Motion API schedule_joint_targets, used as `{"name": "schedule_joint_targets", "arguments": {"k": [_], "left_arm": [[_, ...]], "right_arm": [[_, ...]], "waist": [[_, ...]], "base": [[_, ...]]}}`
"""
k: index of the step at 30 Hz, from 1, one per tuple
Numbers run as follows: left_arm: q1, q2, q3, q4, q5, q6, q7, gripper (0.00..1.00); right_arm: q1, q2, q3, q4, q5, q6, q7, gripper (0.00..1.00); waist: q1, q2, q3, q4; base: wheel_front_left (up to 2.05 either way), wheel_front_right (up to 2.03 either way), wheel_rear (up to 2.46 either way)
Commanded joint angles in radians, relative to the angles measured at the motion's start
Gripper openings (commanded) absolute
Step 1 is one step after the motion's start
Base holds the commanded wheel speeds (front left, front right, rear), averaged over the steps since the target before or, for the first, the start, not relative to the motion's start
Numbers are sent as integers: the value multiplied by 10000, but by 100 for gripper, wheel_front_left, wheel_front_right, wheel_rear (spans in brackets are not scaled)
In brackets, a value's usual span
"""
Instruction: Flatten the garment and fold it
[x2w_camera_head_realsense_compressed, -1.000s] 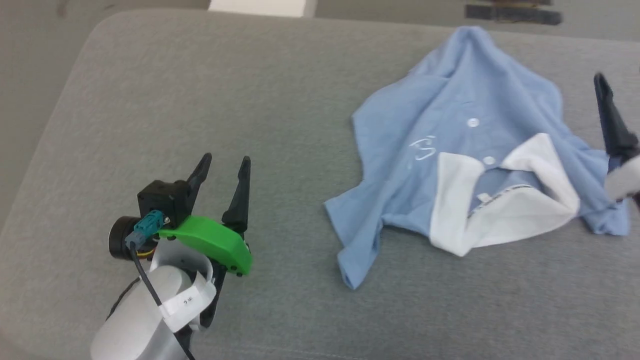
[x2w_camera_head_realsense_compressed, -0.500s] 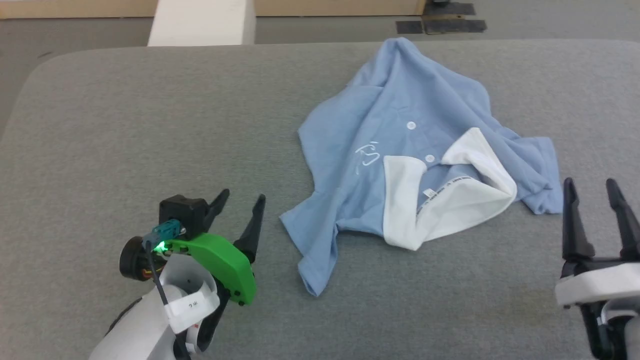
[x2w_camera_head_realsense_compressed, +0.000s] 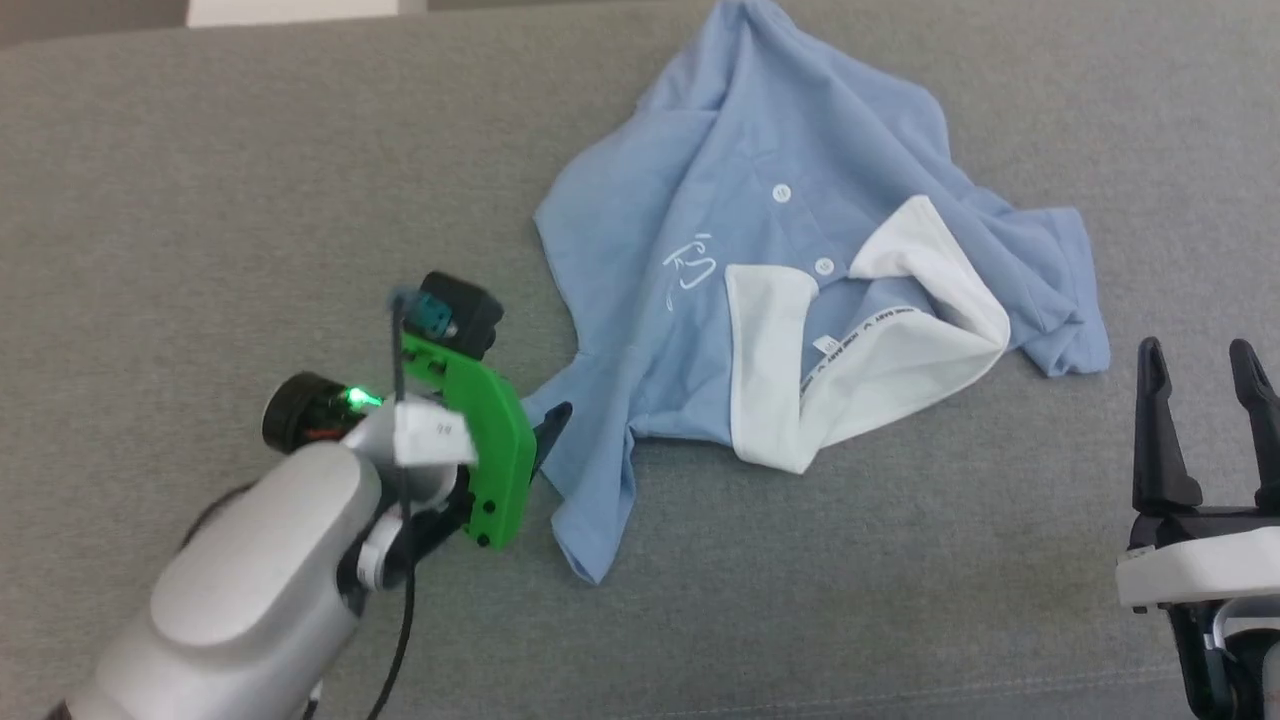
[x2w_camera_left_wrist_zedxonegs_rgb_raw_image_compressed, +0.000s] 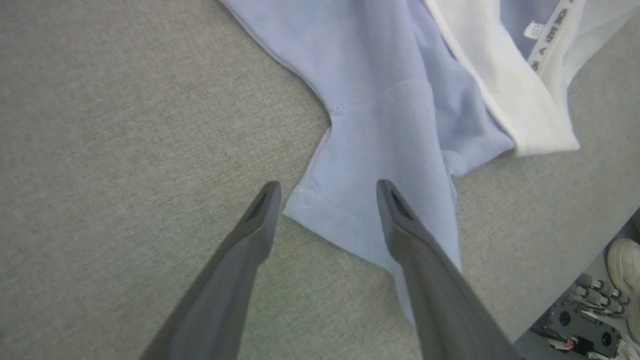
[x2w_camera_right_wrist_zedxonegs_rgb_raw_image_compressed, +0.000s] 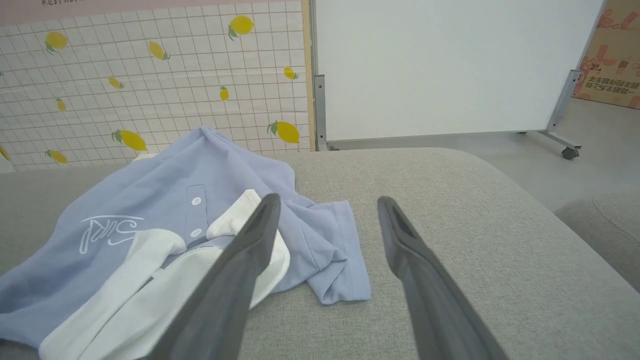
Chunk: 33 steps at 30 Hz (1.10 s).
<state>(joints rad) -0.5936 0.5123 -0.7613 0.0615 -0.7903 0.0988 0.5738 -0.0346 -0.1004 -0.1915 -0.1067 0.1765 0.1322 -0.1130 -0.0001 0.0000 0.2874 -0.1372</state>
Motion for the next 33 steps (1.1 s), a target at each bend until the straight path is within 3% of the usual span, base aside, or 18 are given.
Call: {"name": "schedule_joint_targets", "arguments": {"k": [1, 7, 8, 9, 14, 23, 31, 32, 33], "left_arm": [[-324, 111, -100, 125, -63, -66, 391, 100], [-875, 370, -519, 594, -176, -225, 1934, 100], [-891, 428, -594, 636, -195, -282, 2113, 83], [-884, 477, -626, 658, -263, -325, 2262, 0], [-734, 666, -338, 570, -271, -14, 1924, 0], [-738, 1503, 766, 550, 555, 936, -97, 0], [-1094, 1918, 1414, 1046, 1075, 1288, -1448, 0], [-1108, 1895, 1431, 1174, 1134, 1295, -1635, 13], [-1101, 1855, 1419, 1278, 1158, 1270, -1757, 100]], "right_arm": [[74, 81, 0, -86, -67, -15, -15, 100], [-17, 263, 55, -69, -135, -15, -161, 100], [-27, 288, 49, -46, -148, -15, -193, 100], [-37, 317, 43, -17, -164, -15, -228, 100], [-46, 403, -43, 157, -264, -15, -332, 100], [-152, 449, -161, 364, -391, -15, -103, 100], [-308, 458, 23, 315, -401, -15, 82, 100], [-328, 459, 47, 322, -408, -15, 95, 100], [-337, 460, 60, 328, -413, -15, 100, 100]], "waist": [[1, 0, 494, -323], [1, 0, 1019, -586], [1, 0, 1056, -606], [1, 0, 1095, -625], [1, 0, 1031, -555], [1, 0, 558, 4], [1, 0, 830, 80], [1, 0, 865, 67], [1, 0, 888, 62]], "base": [[0, 0, 0], [0, 0, 0], [0, 0, 0], [0, 0, 0], [0, 0, 0], [0, 0, 0], [0, 0, 0], [0, 0, 0], [0, 0, 0]]}}
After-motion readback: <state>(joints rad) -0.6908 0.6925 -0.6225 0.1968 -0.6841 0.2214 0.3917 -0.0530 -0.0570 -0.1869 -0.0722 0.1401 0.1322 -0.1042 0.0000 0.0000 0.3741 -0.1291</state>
